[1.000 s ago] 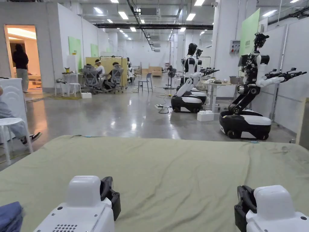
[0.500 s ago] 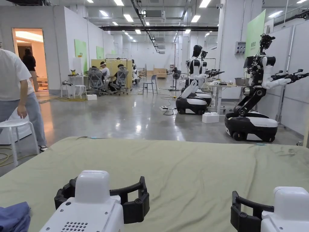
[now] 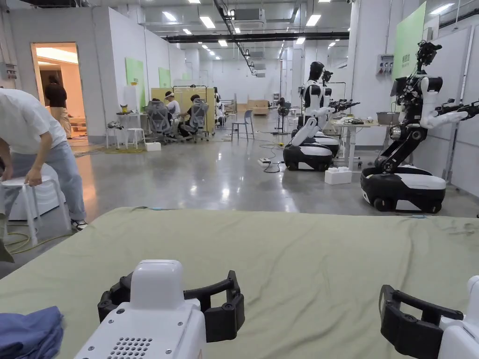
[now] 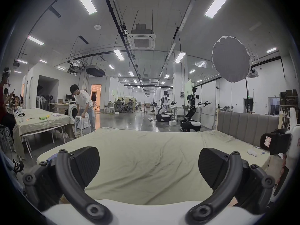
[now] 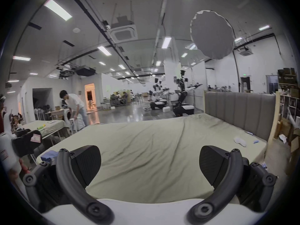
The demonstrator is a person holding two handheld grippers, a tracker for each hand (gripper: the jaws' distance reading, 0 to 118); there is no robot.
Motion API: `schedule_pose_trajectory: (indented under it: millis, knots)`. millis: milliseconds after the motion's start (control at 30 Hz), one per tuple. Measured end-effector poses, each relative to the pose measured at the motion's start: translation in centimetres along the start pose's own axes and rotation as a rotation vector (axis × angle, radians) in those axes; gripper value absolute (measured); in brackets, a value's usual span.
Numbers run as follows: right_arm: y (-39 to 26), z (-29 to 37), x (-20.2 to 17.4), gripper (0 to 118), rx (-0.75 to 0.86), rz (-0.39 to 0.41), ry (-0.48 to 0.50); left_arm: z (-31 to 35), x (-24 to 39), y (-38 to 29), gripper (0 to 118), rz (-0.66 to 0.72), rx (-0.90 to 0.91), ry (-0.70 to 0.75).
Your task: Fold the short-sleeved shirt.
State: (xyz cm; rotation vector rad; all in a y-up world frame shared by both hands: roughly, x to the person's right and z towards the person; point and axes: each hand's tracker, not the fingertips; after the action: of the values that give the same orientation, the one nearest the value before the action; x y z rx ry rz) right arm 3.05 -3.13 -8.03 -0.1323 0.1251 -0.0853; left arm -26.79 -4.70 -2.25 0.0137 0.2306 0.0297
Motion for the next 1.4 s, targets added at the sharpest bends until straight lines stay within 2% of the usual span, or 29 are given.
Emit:
schedule_pose_trajectory:
  millis: [100,200,300,367,433,633,767,867,1100,1267,1333,1400]
  knots:
    - [-0.2,0.4,0.2,118,0.032,0.016,0.037,0.1,-0.2,0.1,118,0.028,-0.004,-0.005]
    - [-0.1,1.2,0.4,118,0.05,-0.016,0.081,0.2,-0.2,0.1,118,0.028,-0.001,0.007]
    - [0.2,1.5,-0.1,118,0.051,-0.029,0.06,0.2,-0.3,0.1,118,0.03,0.0,0.005]
    - [0.2,1.5,-0.3,118,0.067,-0.009,0.031,0.2,-0.4,0.1,118,0.029,-0.007,0.004]
    - [0.1,1.5,0.0,118,0.08,-0.014,0.046,0.2,-0.4,0.1,118,0.031,-0.006,0.002]
    - [0.1,1.5,0.7,118,0.054,-0.107,0.107,0.2,-0.6,-0.2,118,0.05,-0.034,0.013]
    - [0.0,1.6,0.6,118,0.071,-0.073,0.104,0.2,-0.6,-0.3,118,0.037,-0.032,0.021]
    - [-0.4,1.5,0.4,118,0.105,-0.041,0.057,0.3,-0.5,-0.2,118,0.04,-0.027,0.016]
    - [-1.4,0.8,0.0,118,0.077,0.015,0.045,0.3,-0.2,-0.3,118,0.025,-0.028,0.01]
    - [-1.3,0.9,0.3,118,0.071,-0.01,0.067,0.2,-0.1,-0.3,118,0.021,-0.036,0.007]
    - [-1.2,1.3,0.7,118,0.108,-0.062,0.098,0.2,-0.2,-0.3,118,0.014,-0.036,0.006]
    - [-1.0,1.6,0.7,118,0.109,-0.062,0.096,0.2,-0.2,-0.3,118,0.015,-0.037,0.01]
